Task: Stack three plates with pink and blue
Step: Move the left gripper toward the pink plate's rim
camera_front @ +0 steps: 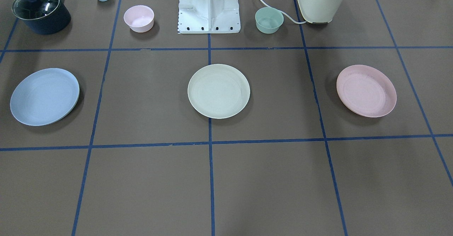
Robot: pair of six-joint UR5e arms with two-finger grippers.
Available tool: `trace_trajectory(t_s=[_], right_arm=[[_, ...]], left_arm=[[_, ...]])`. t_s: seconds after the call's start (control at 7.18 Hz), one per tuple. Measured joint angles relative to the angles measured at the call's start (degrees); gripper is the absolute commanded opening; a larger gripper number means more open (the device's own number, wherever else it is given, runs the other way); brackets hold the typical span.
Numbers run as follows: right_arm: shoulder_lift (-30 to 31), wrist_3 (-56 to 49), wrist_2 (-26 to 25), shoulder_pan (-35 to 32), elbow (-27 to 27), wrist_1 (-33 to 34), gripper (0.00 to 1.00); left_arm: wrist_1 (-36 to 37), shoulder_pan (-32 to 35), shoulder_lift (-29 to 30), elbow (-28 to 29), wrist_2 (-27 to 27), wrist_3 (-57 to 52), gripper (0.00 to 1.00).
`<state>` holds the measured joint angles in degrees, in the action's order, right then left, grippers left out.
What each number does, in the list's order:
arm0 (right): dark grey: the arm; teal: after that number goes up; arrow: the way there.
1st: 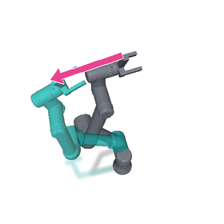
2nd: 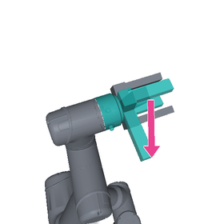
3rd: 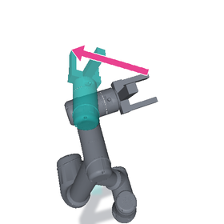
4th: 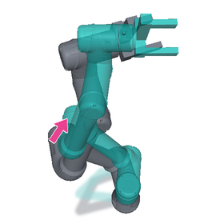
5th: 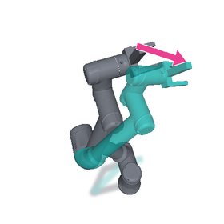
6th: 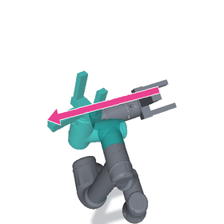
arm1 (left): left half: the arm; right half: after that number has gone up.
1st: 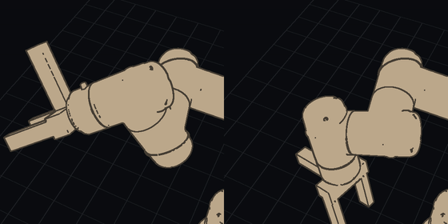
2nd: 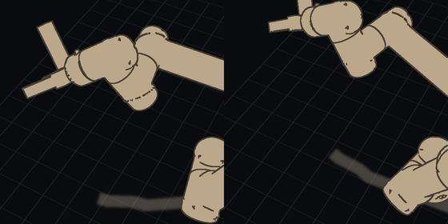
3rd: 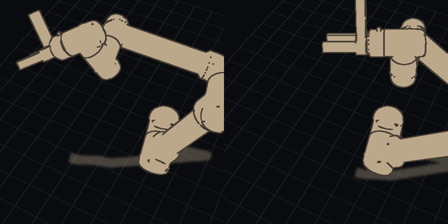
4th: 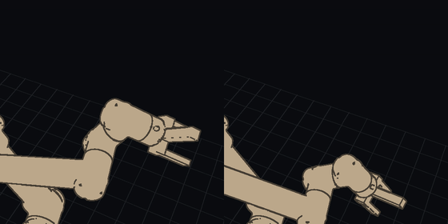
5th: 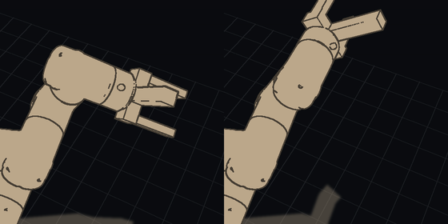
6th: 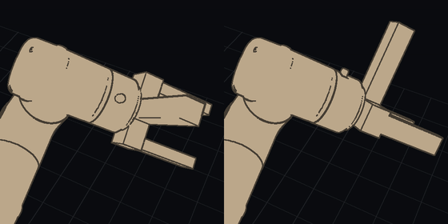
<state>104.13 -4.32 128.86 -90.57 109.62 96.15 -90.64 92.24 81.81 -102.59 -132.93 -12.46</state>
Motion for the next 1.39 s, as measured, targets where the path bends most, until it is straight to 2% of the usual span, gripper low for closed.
trace_trajectory(t_s=[0.28,0.42,0.84,1.11,1.25,1.39], right_arm=[[-1.95,0.20,1.17,0.03,0.09,0.02,1.00],[-2.71,0.25,2.09,0.03,-0.01,0.04,1.00],[-3.89,0.18,3.33,0.04,0.14,-0.78,1.00],[-4.82,0.86,3.41,0.15,0.06,-9.66,1.00],[-4.93,3.63,3.56,0.85,0.07,-14.98,1.00],[-4.99,7.89,3.61,2.51,0.13,-19.19,1.00]], left_arm=[[-7.76,-0.04,-1.43,-0.50,10.22,-4.77,1.00],[-12.02,-0.03,-2.15,-0.18,10.76,-6.63,1.00],[-17.94,0.13,-0.45,0.54,5.66,-3.66,1.00],[-26.38,0.09,2.26,0.61,5.01,0.76,1.00],[-28.93,0.06,2.70,0.29,3.46,4.18,1.00],[-31.95,-0.25,2.13,0.24,-0.49,7.44,1.00]])
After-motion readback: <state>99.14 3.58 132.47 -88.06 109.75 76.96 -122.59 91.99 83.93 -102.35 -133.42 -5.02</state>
